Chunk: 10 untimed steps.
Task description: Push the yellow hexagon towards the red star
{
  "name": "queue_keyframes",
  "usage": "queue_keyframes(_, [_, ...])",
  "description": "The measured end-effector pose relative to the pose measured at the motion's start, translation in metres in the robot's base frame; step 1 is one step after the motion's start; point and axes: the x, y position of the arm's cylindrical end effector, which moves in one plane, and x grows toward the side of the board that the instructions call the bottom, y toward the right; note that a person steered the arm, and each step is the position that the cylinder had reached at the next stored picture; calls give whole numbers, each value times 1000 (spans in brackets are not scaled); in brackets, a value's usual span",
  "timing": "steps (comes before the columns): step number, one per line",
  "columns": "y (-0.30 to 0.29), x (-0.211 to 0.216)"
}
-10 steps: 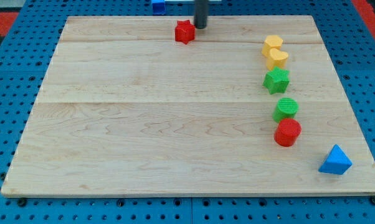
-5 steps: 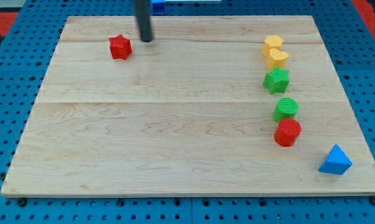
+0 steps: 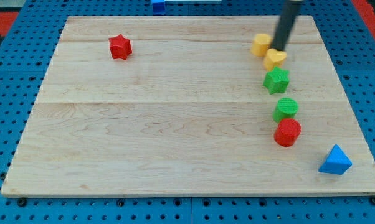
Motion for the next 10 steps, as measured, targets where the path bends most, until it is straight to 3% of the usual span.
queue_keyframes(1, [-7,-18])
queue_keyframes(2, [92,-34])
queue_keyframes(4, [-45,-56])
queue_keyframes(5, [-133,-34])
queue_keyframes(6, [-142,-30])
queue_keyframes(7, [-110,-21])
queue_keyframes(8, [-153,34])
queue_keyframes(9, [-202,51])
queue_keyframes(10, [-172,20])
